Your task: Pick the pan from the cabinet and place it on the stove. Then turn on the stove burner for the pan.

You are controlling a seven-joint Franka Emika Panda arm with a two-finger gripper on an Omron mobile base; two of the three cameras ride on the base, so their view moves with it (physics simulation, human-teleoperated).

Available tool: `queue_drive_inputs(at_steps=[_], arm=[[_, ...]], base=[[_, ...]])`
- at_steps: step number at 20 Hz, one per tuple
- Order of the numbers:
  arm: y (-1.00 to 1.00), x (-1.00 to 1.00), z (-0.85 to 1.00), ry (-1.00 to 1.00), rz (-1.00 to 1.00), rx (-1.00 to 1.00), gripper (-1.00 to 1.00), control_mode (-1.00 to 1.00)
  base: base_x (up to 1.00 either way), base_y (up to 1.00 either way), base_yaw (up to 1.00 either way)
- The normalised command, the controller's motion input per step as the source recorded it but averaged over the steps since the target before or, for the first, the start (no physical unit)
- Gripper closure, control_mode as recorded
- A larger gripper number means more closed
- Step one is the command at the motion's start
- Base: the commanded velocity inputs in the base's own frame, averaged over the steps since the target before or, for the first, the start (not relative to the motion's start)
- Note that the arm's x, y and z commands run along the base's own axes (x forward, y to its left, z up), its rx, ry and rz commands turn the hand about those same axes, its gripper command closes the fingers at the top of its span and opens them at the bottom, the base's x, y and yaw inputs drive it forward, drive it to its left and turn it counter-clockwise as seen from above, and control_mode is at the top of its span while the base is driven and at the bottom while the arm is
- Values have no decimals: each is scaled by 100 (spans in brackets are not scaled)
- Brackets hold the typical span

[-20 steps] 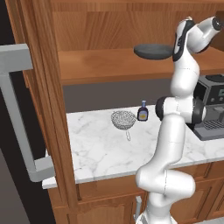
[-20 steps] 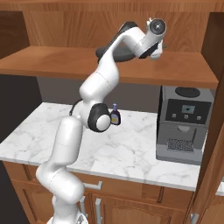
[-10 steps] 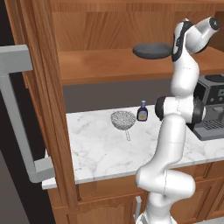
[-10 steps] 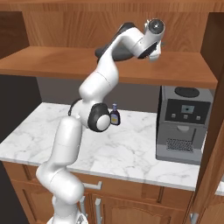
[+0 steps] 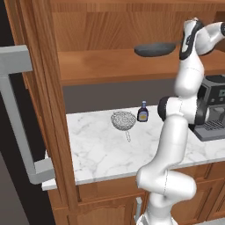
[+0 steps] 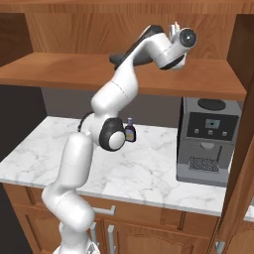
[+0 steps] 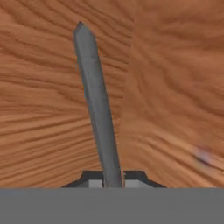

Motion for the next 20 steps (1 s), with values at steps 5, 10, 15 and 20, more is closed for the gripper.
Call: queue_drive_inputs(at_steps=[5, 10, 15, 20], arm=[[2, -54, -30, -33, 2, 20, 100, -100], [19, -75, -27, -23, 0, 12, 100, -100], [25, -86, -23, -15, 1, 5, 100, -100], [36, -89, -7, -17, 3, 0, 100, -100]], base=[[0, 0, 0], [0, 0, 0], [0, 0, 0], [0, 0, 0]])
